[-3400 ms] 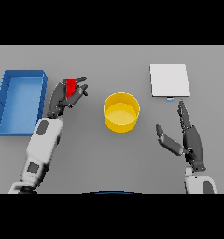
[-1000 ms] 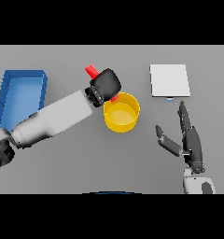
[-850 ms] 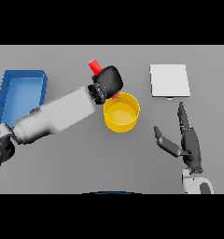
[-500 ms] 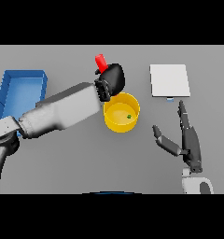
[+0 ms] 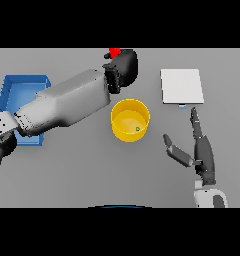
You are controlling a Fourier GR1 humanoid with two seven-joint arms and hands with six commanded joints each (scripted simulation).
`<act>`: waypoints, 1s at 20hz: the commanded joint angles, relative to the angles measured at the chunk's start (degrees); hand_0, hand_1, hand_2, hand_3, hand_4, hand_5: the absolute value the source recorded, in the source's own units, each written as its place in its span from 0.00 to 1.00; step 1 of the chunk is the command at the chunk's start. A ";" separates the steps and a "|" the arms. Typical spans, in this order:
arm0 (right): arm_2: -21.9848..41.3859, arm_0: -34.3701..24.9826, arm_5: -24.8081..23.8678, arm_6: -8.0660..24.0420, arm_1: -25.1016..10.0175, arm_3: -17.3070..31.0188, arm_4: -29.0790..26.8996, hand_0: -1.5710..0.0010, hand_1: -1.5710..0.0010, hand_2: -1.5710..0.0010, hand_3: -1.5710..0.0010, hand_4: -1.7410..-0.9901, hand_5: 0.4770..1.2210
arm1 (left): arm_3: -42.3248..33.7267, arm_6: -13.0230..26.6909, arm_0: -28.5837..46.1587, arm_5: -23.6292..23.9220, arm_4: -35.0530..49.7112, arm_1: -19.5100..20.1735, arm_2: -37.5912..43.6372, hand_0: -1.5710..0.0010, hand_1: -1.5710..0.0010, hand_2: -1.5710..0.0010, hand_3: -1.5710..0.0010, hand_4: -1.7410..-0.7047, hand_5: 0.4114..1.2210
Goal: Pick up the red beaker and tilt it to pour out 1 green nut into yellow bowl. Pick up the yellow bowl and place it on the metallic measuring scale.
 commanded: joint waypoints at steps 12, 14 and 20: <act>-1.18 -1.14 2.15 -1.22 -0.28 1.54 -3.82 1.00 1.00 1.00 1.00 0.71 0.16 | 18.91 9.63 -8.74 5.83 22.39 9.15 23.79 0.00 0.00 0.01 0.13 0.01 1.00; -0.88 -1.46 2.89 -1.71 -0.13 2.04 -4.32 1.00 1.00 1.00 1.00 0.69 0.15 | 21.07 11.11 -6.34 9.02 29.36 12.11 29.75 0.00 0.00 0.01 0.13 0.01 1.00; -1.24 -1.69 2.87 -2.91 -1.46 2.89 -3.72 1.00 1.00 1.00 1.00 0.69 0.15 | 13.98 16.30 7.45 18.37 46.45 21.77 40.06 0.00 0.00 0.00 0.10 0.00 1.00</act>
